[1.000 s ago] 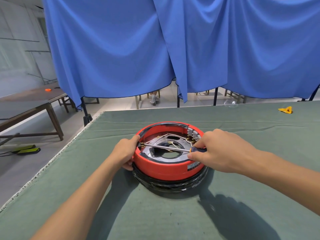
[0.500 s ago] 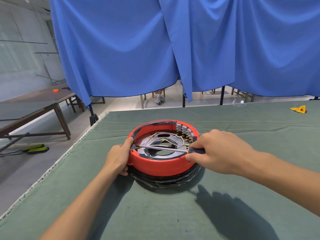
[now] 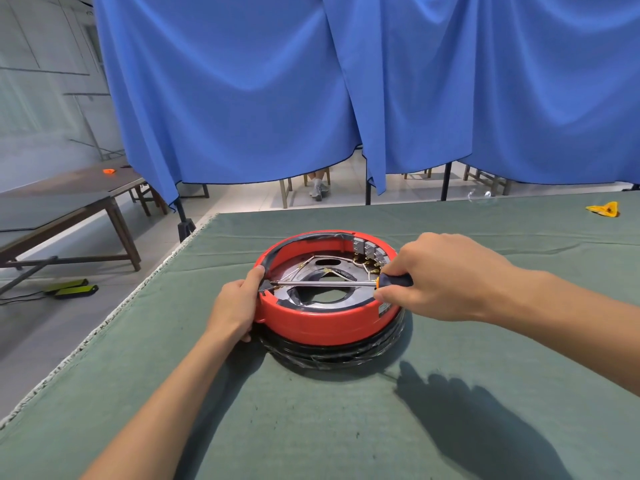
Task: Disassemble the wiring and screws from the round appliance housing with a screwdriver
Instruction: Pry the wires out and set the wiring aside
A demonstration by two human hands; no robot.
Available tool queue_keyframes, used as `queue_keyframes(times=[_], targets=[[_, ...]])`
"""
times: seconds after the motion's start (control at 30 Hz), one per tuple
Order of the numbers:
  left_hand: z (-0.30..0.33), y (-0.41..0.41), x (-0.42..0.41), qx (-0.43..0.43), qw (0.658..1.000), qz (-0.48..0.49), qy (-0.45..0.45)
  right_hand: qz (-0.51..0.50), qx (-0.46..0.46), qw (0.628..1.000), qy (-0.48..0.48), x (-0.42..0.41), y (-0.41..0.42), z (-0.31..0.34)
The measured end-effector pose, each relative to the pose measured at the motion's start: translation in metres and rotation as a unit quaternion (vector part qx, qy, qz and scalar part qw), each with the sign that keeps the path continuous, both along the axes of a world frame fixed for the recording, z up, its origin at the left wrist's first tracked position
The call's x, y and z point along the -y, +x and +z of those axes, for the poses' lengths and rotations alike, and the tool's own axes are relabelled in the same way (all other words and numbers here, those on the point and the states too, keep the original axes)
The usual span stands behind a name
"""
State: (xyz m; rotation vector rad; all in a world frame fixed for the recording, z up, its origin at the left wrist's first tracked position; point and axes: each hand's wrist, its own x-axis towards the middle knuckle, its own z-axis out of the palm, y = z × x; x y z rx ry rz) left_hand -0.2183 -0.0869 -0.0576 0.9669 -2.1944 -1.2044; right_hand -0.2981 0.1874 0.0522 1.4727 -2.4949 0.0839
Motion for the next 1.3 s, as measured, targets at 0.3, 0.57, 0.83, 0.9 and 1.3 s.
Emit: queue_keyframes(times=[0.3,0.57,0.83,0.9,1.3], targets=[[-0.001,0.000,0.000,0.004,1.000,-0.017,-0.011,0.000,-0.009,1.000,0.008,-0.001,0.001,0.001],[0.000,0.000,-0.003,-0.009,1.000,-0.004,-0.008,-0.025,-0.051,0.998,0.031,0.008,0.020,0.016],[0.000,-0.001,-0.004,-0.002,1.000,0.008,-0.012,-0.086,-0.006,0.996,0.035,0.015,0.060,0.022],[0.000,-0.001,-0.005,-0.002,1.000,0.012,-0.013,-0.086,0.001,0.995,0.042,0.019,0.071,0.025],[0.000,-0.001,-0.007,-0.006,1.000,0.022,-0.012,-0.077,0.011,0.990,0.114,0.031,0.093,0.038]])
